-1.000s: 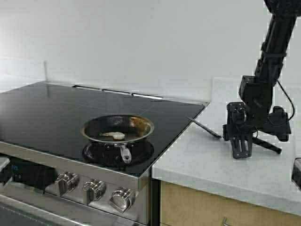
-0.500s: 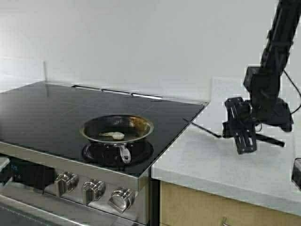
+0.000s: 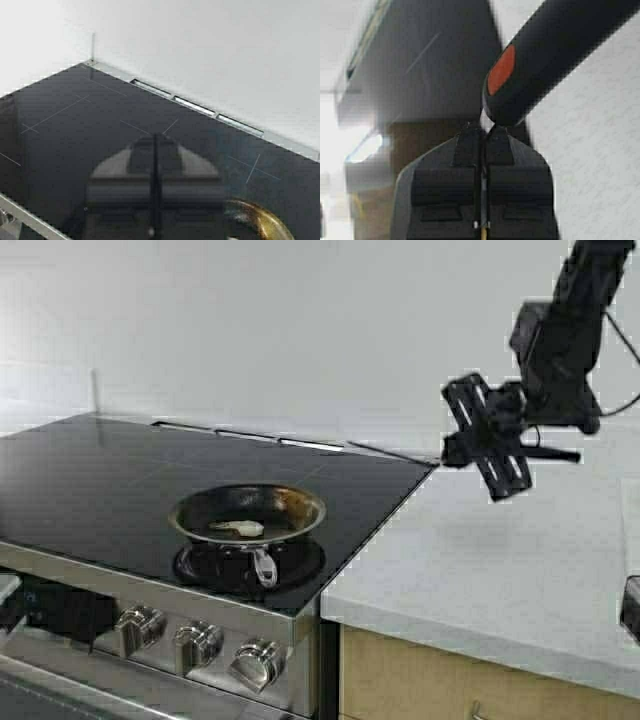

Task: Add oil to the pan and cook the shrimp and serve it

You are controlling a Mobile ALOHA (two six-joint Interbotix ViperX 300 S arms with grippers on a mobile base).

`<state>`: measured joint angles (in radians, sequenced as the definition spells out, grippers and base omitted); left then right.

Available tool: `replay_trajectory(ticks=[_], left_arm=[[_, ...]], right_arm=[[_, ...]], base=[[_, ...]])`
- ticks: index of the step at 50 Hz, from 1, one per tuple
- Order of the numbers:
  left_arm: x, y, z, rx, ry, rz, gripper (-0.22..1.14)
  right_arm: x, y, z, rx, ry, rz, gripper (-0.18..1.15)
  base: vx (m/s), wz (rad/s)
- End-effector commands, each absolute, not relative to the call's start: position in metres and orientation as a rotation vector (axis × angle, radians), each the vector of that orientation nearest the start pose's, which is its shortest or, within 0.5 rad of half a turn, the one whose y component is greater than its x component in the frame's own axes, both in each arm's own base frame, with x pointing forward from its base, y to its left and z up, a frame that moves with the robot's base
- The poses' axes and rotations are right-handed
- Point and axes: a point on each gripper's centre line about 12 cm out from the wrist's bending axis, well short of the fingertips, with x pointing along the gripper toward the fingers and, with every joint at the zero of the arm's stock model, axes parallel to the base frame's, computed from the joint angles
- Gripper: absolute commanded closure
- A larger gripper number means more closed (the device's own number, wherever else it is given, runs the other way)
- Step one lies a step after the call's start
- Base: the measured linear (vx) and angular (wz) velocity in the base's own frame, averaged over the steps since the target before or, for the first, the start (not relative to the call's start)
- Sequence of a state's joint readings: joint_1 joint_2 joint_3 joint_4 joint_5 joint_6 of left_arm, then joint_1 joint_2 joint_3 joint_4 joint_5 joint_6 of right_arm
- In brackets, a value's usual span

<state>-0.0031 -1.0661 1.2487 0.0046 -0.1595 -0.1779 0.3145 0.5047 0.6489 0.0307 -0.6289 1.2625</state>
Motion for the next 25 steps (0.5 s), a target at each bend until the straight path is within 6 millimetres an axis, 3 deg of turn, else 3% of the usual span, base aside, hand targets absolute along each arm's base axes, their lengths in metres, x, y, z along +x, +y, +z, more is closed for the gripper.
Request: replay_trajectory(ticks=[1, 19, 25], left_arm=[[0.181, -0.001, 0.270, -0.175, 0.022, -0.002, 0.88], [0.185, -0.001, 0.261, -0.173, 0.105, 0.002, 0.88], [0.190, -0.013, 0.255, -0.161, 0.172, -0.052, 0.88]], right_arm=[[0.396, 0.144, 0.067, 1.128, 0.571, 0.023, 0.87], [0.365, 0.175, 0.124, 0.720, 0.471, 0.275, 0.87], [0.352, 0.177, 0.141, 0.657, 0.435, 0.312, 0.87]], base=[[0.00, 0.00], [0.00, 0.00], [0.00, 0.00]])
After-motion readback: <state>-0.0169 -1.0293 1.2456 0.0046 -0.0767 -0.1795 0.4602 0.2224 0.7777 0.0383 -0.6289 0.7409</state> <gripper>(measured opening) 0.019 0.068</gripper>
